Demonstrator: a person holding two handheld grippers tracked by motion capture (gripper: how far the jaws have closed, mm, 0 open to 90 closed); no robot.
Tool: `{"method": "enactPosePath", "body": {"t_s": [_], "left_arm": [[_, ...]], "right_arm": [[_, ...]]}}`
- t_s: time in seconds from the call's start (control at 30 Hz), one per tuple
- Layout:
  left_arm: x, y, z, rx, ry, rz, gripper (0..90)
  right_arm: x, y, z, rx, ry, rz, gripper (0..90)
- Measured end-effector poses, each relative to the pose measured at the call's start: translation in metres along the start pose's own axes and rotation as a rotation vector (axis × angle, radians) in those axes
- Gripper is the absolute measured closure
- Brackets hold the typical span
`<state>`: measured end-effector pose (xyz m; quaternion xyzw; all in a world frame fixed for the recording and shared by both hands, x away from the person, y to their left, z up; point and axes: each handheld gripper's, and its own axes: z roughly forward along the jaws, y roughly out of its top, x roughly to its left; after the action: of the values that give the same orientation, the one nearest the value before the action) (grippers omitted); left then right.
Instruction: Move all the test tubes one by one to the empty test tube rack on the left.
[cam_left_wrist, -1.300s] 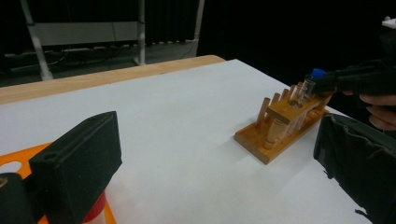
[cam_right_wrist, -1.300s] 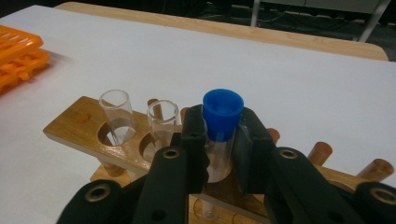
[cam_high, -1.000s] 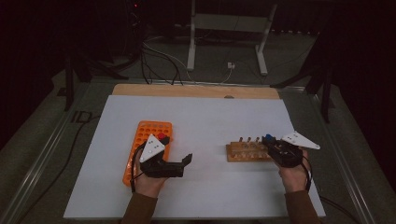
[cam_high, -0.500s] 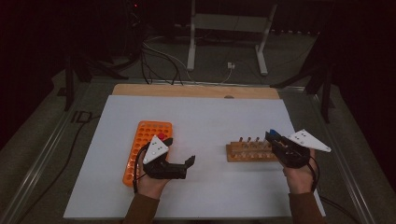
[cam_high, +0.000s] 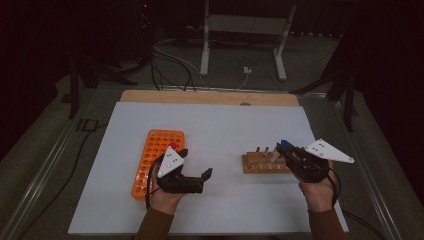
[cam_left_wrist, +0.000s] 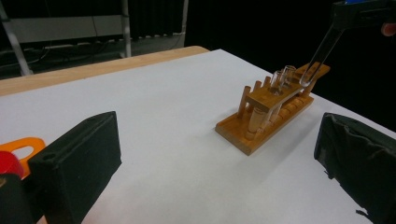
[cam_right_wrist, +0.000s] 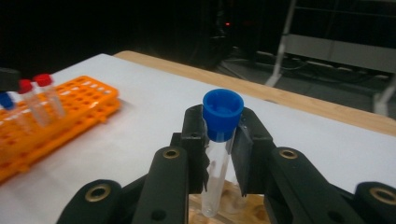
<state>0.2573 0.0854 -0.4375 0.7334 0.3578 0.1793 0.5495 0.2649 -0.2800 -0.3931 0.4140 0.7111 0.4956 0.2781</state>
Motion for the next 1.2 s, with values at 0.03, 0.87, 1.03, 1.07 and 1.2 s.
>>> {"method": "enactPosePath", "body": {"t_s": [0.03,0.87,1.03,1.07,1.2], "left_arm": [[-0.001,0.0,0.001,0.0,-0.001,0.002,1.3],[-0.032,0.01,0.048,0.031,-0.055,0.049,4.5],[-0.038,0.009,0.056,0.043,-0.073,0.065,7.9],[-0.039,0.009,0.058,0.043,-0.078,0.067,9.5],[-0.044,0.009,0.062,0.039,-0.083,0.085,15.6]], "right_arm": [[0.002,0.0,0.0,0.003,0.009,-0.002,76.2],[0.039,-0.005,0.021,0.051,0.171,-0.014,76.1],[0.044,-0.006,0.025,0.057,0.19,-0.016,76.1],[0.045,-0.007,0.025,0.058,0.194,-0.015,76.1],[0.049,-0.008,0.029,0.062,0.207,-0.029,76.1]]}}
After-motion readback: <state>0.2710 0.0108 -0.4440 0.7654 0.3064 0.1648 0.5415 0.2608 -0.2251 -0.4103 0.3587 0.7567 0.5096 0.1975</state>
